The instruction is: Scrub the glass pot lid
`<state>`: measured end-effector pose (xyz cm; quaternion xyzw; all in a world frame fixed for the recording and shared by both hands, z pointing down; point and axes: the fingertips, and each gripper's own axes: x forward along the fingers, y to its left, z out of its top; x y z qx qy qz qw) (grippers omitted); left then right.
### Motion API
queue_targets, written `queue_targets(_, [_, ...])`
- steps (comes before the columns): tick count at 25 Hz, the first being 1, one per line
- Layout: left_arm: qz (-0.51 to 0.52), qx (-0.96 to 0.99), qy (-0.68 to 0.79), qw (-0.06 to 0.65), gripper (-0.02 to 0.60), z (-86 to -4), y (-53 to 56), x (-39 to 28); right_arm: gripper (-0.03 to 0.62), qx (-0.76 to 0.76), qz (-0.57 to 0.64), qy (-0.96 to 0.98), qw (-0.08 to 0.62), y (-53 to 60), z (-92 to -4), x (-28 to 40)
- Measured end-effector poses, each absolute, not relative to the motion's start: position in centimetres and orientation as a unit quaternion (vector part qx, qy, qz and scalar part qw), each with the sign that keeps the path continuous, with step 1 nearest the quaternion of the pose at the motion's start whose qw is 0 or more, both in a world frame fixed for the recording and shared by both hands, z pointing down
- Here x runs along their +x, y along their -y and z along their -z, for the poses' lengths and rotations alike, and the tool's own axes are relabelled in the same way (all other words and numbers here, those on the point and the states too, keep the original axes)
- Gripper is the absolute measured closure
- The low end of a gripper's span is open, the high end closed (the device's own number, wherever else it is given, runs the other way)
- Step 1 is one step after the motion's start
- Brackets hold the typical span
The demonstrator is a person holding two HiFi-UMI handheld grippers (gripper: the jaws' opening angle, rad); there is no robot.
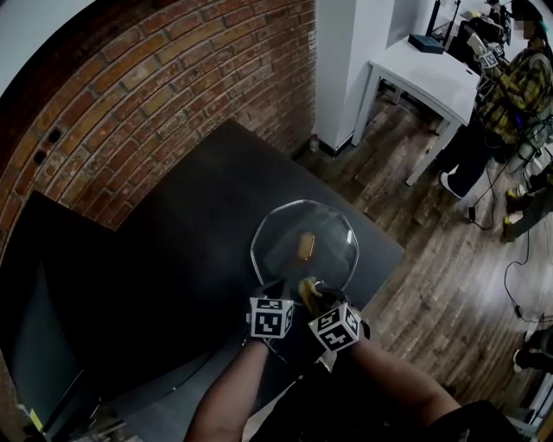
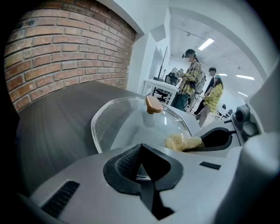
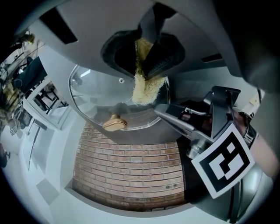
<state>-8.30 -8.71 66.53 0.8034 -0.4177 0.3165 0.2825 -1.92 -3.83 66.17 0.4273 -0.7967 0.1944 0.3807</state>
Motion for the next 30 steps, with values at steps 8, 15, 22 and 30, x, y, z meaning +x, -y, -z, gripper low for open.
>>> queue_targets(8, [-0.315,0.806,0.417,0.279,0.548,-66.6,8.8,-8.4,0.546,0.399,-0.19,0.81,0.385,3.7,-66.4,-4.3])
queue_targets(15, [-0.301,0.817,0.415,0.263,0.548,-66.4,8.1,-8.5,0.546,0.389,-0.234,0.821,0.347,3.5,-66.5,-4.5])
queue_targets(22, [-0.208,0.843,0.455,0.197,0.548,-60.7,7.1,-9.7,0.546,0.432,-0.237,0.84,0.229,4.8,-62.4,-2.4])
queue_targets(30, [-0.112,0.852,0.488,0.156,0.548,-52.1,4.9,-11.4,0.546,0.462,-0.147,0.863,0.141,5.4,-52.0,-1.6])
